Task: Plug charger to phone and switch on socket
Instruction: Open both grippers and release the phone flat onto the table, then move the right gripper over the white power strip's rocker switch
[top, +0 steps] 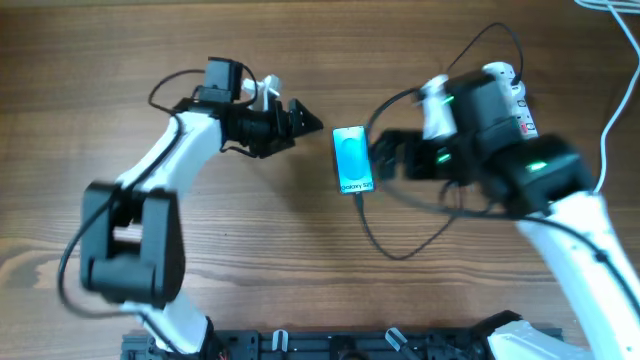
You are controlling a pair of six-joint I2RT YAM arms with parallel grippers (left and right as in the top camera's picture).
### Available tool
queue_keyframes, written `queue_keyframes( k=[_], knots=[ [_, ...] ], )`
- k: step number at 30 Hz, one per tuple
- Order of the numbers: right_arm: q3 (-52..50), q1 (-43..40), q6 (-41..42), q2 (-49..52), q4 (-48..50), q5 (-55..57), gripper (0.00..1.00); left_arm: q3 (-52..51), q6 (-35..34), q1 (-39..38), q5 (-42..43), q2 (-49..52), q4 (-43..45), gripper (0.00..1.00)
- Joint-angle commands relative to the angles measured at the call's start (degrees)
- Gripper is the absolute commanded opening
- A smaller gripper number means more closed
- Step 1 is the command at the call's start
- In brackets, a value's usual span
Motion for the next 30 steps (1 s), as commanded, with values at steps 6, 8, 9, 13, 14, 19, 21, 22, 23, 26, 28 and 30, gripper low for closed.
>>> queue_keyframes(
  k=[6,8,9,13,14,19,21,22,23,26,28,30],
  knots=[
    [11.2,-18.6,-6.6,5.9,-9.1,3.8,0.99,-0.2,1.9,0.9,-21.1,-23.0,-6.4,1.00],
    [11.5,-21.8,-6.6,8.3,-9.2,4.2,0.99,-0.3,1.7,0.9,-28.5,-27.8,-7.9,1.00],
    [11.5,-23.5,-6.4,9.7,-8.8,4.5,1.00,-0.3,1.7,0.9,-31.2,-29.6,-8.6,1.00],
    [11.5,-27.4,-6.0,13.3,-5.1,5.3,1.00,-0.3,1.7,0.9,-36.7,-33.9,-12.4,1.00],
    [11.5,-28.2,-5.0,14.1,-3.8,7.0,0.99,-0.3,1.8,0.9,-37.4,-34.6,-14.0,1.00],
    [11.4,-32.1,8.0,17.1,-0.3,24.7,0.99,-0.3,1.7,0.9,-37.4,-34.6,-19.8,1.00],
    [11.4,-33.6,11.8,18.4,1.0,29.4,1.00,-0.3,1.7,0.9,-37.4,-34.3,-21.8,1.00],
    [11.4,-34.3,12.0,19.0,2.1,30.2,1.00,-0.3,1.7,0.9,-37.4,-34.3,-22.2,1.00],
    [11.4,-34.8,11.9,19.6,3.2,30.3,1.00,-0.3,1.7,0.9,-37.4,-34.3,-22.4,1.00],
    [11.3,-35.7,11.7,21.4,5.7,30.3,1.00,-0.3,1.7,0.9,-37.4,-34.3,-22.3,1.00],
    [11.3,-35.8,11.6,22.6,7.0,30.3,1.00,-0.3,1.7,0.9,-37.4,-34.3,-22.3,1.00],
    [11.3,-35.8,11.6,24.2,8.8,30.3,1.00,-0.3,1.7,0.9,-37.4,-34.3,-22.3,1.00]
  ],
)
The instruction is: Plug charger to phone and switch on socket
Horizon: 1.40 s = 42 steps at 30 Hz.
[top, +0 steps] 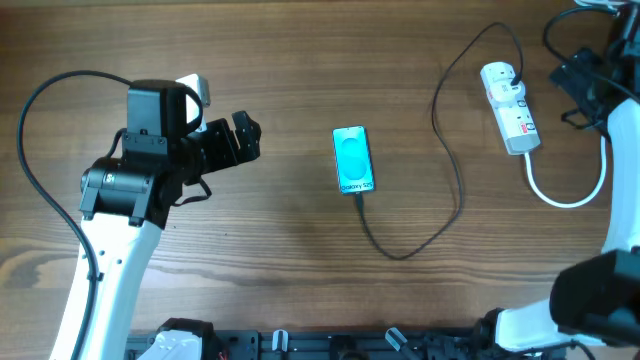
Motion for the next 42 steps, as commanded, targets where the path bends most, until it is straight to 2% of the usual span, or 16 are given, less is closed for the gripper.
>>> queue_keyframes(
  k=[1,6,10,24,42],
  knots=[
    [0.7,0.1,1.4,3.3,2.5,2.7,1.00,-0.2,0.7,0.3,-1.0,0.3,0.0,1.00],
    [0.7,-0.1,2.0,7.8,4.9,7.8,1.00,-0.2,0.7,0.3,-1.0,0.3,0.0,1.00],
    [0.7,-1.1,1.9,11.7,6.1,7.2,1.00,-0.2,0.7,0.3,-1.0,0.3,0.0,1.00],
    [0.7,-4.2,-0.5,22.0,9.0,-11.2,1.00,-0.2,0.7,0.3,-1.0,0.3,0.0,1.00],
    [0.7,-4.3,0.7,27.8,10.1,-11.2,1.00,-0.2,0.7,0.3,-1.0,0.3,0.0,1.00]
  ],
)
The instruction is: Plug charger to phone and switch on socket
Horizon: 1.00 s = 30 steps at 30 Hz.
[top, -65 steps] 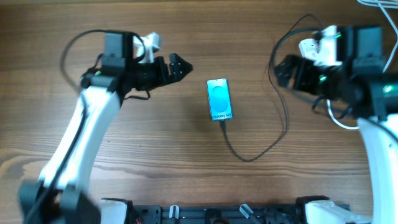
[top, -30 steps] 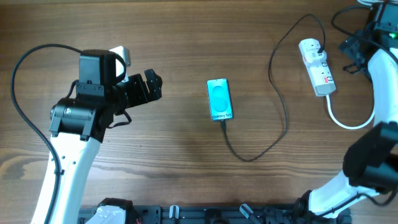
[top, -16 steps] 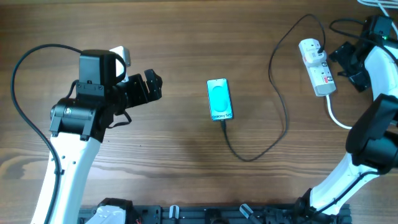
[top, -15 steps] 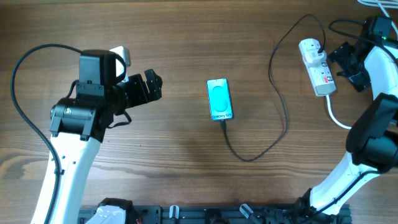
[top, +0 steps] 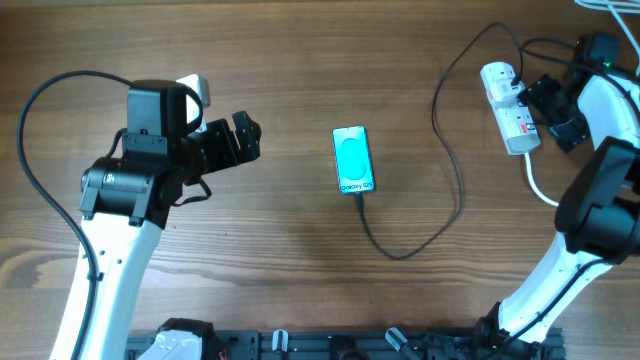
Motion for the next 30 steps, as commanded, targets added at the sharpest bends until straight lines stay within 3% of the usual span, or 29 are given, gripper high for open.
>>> queue_keyframes(
  k=[1,30],
  knots=[
    [0.7,-0.4,0.5,1.7,0.1,-0.8,1.00,-0.2,0.7,0.3,-0.9,0.2,0.1,1.00],
    [0.7,-0.4,4.3,1.7,4.0,-0.7,1.00,-0.2,0.7,0.3,-0.9,0.2,0.1,1.00]
  ],
)
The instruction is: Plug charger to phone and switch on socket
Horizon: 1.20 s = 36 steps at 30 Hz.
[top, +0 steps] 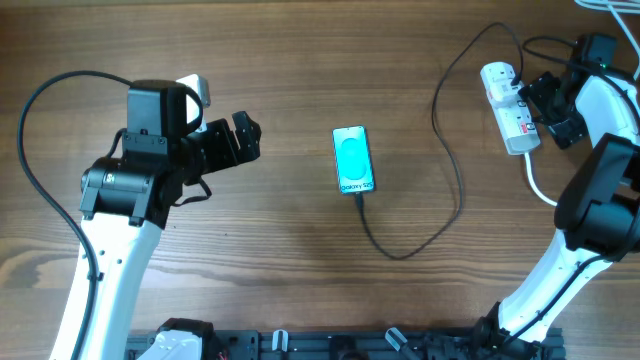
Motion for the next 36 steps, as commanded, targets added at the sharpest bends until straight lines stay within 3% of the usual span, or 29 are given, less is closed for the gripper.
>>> queue_keyframes(
  k=[1,36],
  knots=[
    [0.7,-0.4,1.0,1.1,0.3,-0.7,1.00,-0.2,0.7,0.3,-0.9,0.2,0.1,1.00],
    [0.7,-0.4,-3.5,3.4,1.0,-0.6,1.00,-0.2,0.7,0.3,-0.9,0.2,0.1,1.00]
  ],
)
